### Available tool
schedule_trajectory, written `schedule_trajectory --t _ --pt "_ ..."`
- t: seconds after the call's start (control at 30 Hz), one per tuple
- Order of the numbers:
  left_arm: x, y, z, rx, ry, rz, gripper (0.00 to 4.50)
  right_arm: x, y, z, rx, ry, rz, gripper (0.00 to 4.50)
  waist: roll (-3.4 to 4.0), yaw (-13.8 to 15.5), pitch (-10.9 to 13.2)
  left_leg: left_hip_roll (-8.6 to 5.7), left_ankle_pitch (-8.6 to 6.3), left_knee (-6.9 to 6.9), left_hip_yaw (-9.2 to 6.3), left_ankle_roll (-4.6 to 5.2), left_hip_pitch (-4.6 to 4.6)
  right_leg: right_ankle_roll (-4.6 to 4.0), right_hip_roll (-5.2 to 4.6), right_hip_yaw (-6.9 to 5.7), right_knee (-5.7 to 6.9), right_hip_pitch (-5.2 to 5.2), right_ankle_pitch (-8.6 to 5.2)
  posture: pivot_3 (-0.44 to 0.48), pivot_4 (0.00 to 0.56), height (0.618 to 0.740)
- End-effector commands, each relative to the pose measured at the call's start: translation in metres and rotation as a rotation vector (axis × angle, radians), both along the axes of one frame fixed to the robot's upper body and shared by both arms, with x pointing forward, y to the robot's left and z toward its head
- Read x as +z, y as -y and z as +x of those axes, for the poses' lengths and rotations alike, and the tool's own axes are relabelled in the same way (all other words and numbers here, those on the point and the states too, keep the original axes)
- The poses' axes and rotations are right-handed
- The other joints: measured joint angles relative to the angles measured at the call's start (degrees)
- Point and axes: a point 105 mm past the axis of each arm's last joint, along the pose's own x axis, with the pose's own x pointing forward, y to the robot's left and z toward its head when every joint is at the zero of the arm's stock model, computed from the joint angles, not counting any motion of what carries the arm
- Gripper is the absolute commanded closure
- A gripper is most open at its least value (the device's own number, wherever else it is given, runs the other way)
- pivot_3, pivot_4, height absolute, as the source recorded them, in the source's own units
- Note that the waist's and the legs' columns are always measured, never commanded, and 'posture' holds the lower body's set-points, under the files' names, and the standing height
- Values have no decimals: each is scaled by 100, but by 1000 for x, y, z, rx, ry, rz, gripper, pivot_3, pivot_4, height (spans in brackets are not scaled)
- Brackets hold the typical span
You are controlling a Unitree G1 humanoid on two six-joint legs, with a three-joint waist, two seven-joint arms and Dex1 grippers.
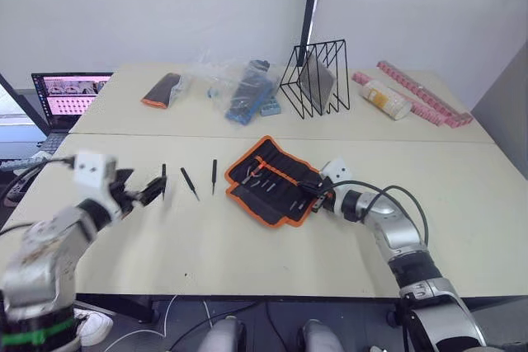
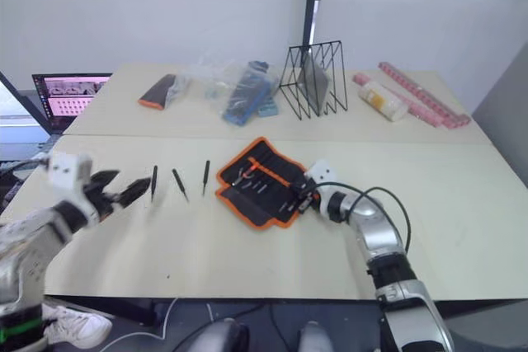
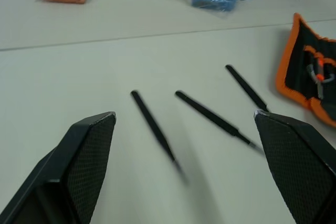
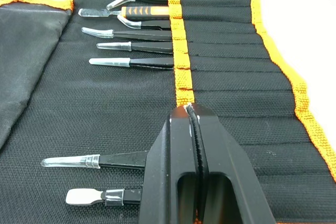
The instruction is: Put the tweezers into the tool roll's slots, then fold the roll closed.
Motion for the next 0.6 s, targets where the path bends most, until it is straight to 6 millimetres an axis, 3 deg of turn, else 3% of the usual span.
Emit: schedule_trajectory --t 0.03,0.17,0.37,0.6 --pt "2 -13 -21 65 81 42 13 -13 12 0 -34 -44 -33 4500 -3 46 1 0 0 0 0 0 -1 -1 0 -3 -1 1 0 0 150 687" --pt "-22 -26 -46 194 97 35 13 -13 12 0 -25 -50 -37 4500 -2 110 1 5 -1 5 0 -5 -1 -1 1 -7 -44 16 -3 0 150 687" --pt "-42 -20 -62 259 88 -11 13 -14 12 0 -23 -52 -37 4500 -4 123 -1 9 -2 5 1 -5 -3 -1 4 -8 -62 22 -3 0 150 687" --pt "-39 -18 -58 265 107 -7 13 -14 12 -1 -20 -55 -38 4500 -4 124 -1 10 -2 5 2 -5 -5 -1 7 -11 -65 22 -3 0 150 687"
